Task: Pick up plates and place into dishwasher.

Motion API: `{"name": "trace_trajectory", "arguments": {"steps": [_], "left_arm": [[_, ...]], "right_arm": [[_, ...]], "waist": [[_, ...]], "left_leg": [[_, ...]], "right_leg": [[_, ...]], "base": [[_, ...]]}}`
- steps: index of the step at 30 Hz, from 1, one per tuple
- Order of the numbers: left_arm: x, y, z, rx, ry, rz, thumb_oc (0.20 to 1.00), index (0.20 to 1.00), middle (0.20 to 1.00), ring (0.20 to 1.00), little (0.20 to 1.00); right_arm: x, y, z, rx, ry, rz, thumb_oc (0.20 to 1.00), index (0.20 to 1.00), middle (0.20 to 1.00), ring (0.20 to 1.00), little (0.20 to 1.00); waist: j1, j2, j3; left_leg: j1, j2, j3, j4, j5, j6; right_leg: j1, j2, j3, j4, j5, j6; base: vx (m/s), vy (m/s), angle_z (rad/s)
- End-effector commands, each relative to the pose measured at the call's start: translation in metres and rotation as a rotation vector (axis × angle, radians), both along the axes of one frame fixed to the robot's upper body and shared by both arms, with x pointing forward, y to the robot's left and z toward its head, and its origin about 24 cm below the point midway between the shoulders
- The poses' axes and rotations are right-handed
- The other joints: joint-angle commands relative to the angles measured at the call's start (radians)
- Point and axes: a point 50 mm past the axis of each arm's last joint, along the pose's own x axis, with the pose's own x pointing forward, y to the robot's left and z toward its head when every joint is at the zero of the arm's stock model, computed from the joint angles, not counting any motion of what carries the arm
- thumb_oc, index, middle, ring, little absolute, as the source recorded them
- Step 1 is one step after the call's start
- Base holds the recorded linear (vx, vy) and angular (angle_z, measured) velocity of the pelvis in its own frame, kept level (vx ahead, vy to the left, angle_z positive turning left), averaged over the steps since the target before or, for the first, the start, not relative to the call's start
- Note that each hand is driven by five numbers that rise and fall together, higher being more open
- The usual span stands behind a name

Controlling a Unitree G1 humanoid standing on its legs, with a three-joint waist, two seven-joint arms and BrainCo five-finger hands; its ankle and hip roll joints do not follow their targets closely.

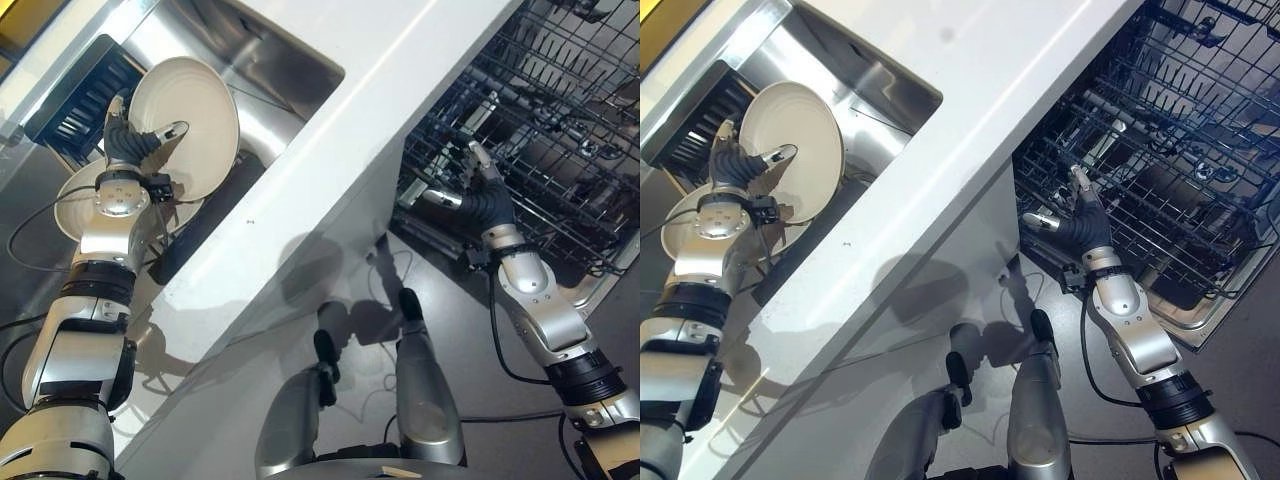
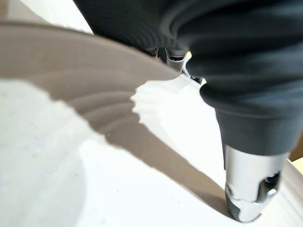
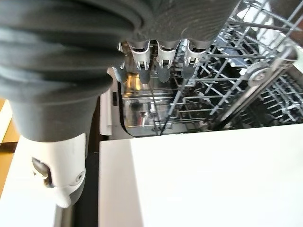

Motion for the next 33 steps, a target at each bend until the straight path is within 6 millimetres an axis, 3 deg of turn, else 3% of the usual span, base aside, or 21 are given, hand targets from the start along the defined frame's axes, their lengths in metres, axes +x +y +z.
{"name": "trace_trajectory", "arguments": {"steps": [1, 5, 12, 13, 15, 16, 33], "left_arm": [[-0.01, 0.021, -0.053, -0.075, 0.273, -0.009, 1.0, 1.0, 1.0, 1.0, 1.0], [-0.014, 0.024, -0.065, -0.109, 0.314, -0.024, 1.0, 1.0, 1.0, 1.0, 1.0], [-0.014, 0.022, -0.065, -0.127, 0.302, -0.034, 1.0, 1.0, 1.0, 1.0, 1.0], [-0.013, 0.021, -0.065, -0.126, 0.297, -0.041, 0.784, 0.784, 0.784, 0.784, 0.784], [-0.013, 0.02, -0.065, -0.126, 0.283, -0.049, 0.228, 0.228, 0.228, 0.228, 0.228], [-0.013, 0.019, -0.064, -0.125, 0.273, -0.053, 0.2, 0.2, 0.2, 0.2, 0.2], [-0.018, 0.015, -0.071, -0.143, 0.233, -0.071, 0.2, 0.2, 0.2, 0.2, 0.2]], "right_arm": [[-0.004, 0.005, 0.051, -0.02, -0.207, 0.047, 1.0, 1.0, 1.0, 1.0, 1.0], [-0.005, 0.004, 0.053, -0.038, -0.204, 0.049, 1.0, 1.0, 1.0, 1.0, 1.0], [-0.007, -0.002, 0.054, -0.05, -0.201, 0.046, 1.0, 1.0, 1.0, 1.0, 1.0], [-0.007, -0.002, 0.055, -0.052, -0.201, 0.045, 1.0, 1.0, 1.0, 1.0, 1.0], [-0.008, -0.002, 0.055, -0.055, -0.2, 0.045, 1.0, 1.0, 1.0, 1.0, 1.0], [-0.007, -0.003, 0.054, -0.057, -0.2, 0.044, 1.0, 1.0, 1.0, 1.0, 1.0], [-0.011, -0.008, 0.047, -0.059, -0.18, 0.041, 1.0, 1.0, 1.0, 1.0, 1.0]], "waist": [[-0.024, -0.03, 0.02], [-0.031, -0.021, 0.018], [-0.038, -0.011, 0.009], [-0.038, -0.009, 0.009], [-0.039, -0.006, 0.006], [-0.04, -0.004, 0.005], [-0.032, 0.005, -0.033]], "left_leg": [[-0.067, -0.055, 0.022, 0.045, 0.019, 0.035], [-0.06, -0.059, 0.024, 0.04, 0.023, 0.033], [-0.05, -0.058, 0.029, 0.031, 0.027, 0.028], [-0.048, -0.058, 0.028, 0.029, 0.029, 0.028], [-0.044, -0.058, 0.029, 0.024, 0.029, 0.027], [-0.042, -0.059, 0.029, 0.023, 0.03, 0.026], [0.005, -0.057, 0.021, -0.018, 0.035, 0.025]], "right_leg": [[-0.012, 0.0, 0.018, 0.098, -0.102, -0.019], [-0.009, -0.003, 0.019, 0.094, -0.102, -0.02], [-0.003, -0.009, 0.015, 0.09, -0.107, -0.021], [-0.003, -0.008, 0.015, 0.091, -0.107, -0.021], [0.0, -0.009, 0.014, 0.088, -0.109, -0.022], [0.002, -0.01, 0.014, 0.088, -0.11, -0.023], [0.043, -0.016, 0.0, 0.065, -0.115, -0.022]], "base": [[0.02, 0.056, -0.02], [0.02, 0.051, -0.03], [0.0, 0.005, 0.0], [0.0, 0.0, 0.0], [-0.01, 0.028, -0.04], [0.0, 0.031, -0.04], [0.0, 0.002, -0.01]]}}
